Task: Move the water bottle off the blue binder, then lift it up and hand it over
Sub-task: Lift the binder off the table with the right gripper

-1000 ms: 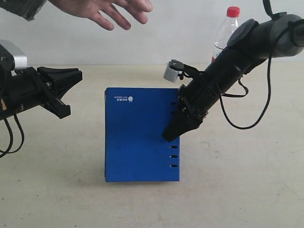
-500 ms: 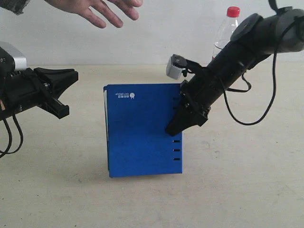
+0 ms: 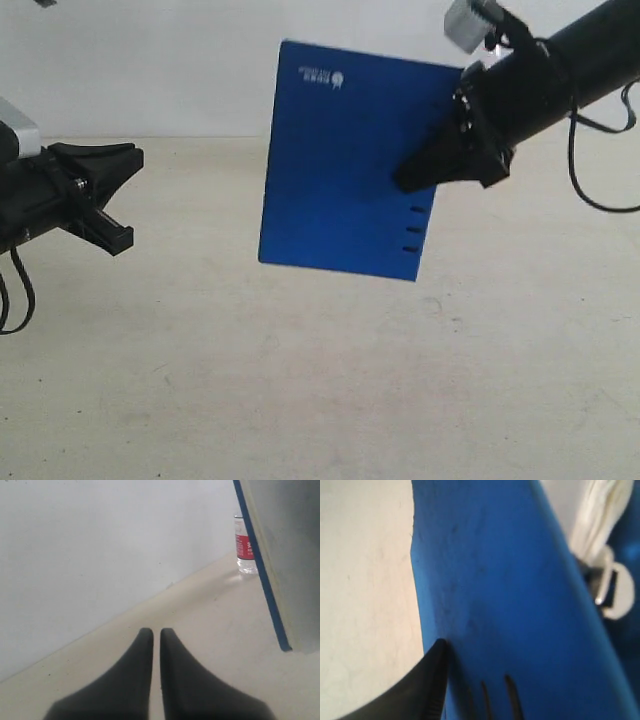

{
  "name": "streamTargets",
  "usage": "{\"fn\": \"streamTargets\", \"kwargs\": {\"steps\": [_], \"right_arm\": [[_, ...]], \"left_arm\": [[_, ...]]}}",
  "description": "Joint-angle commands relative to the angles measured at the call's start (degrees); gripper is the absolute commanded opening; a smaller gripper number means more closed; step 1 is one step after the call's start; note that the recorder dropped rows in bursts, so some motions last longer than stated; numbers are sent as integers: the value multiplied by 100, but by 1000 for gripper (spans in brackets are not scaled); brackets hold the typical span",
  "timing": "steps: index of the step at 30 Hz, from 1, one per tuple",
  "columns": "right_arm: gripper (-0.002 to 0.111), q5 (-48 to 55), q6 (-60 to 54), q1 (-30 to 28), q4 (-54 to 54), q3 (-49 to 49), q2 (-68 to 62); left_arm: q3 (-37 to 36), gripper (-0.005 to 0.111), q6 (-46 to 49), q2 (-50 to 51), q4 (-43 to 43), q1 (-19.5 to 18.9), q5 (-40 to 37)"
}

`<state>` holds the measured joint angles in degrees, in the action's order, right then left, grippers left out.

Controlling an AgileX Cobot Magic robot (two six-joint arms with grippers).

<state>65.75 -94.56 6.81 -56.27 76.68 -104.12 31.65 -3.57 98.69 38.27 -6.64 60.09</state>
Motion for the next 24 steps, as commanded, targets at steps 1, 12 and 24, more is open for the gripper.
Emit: {"fn": "streamTargets", "kwargs": {"steps": [1,12,24], "right_arm": [[0,-365,-643,354,-279,-289,51],[0,-2281,-663,1369,-640,-85,228],[0,-2639,-1141,1369,-1559,12,521]], "left_arm": [[-53,5,148,-67,-174,-2,-13],[-53,5,150,-67,-188,-2,-35],[-53,5,255,-67,-441,-6,-246]]}}
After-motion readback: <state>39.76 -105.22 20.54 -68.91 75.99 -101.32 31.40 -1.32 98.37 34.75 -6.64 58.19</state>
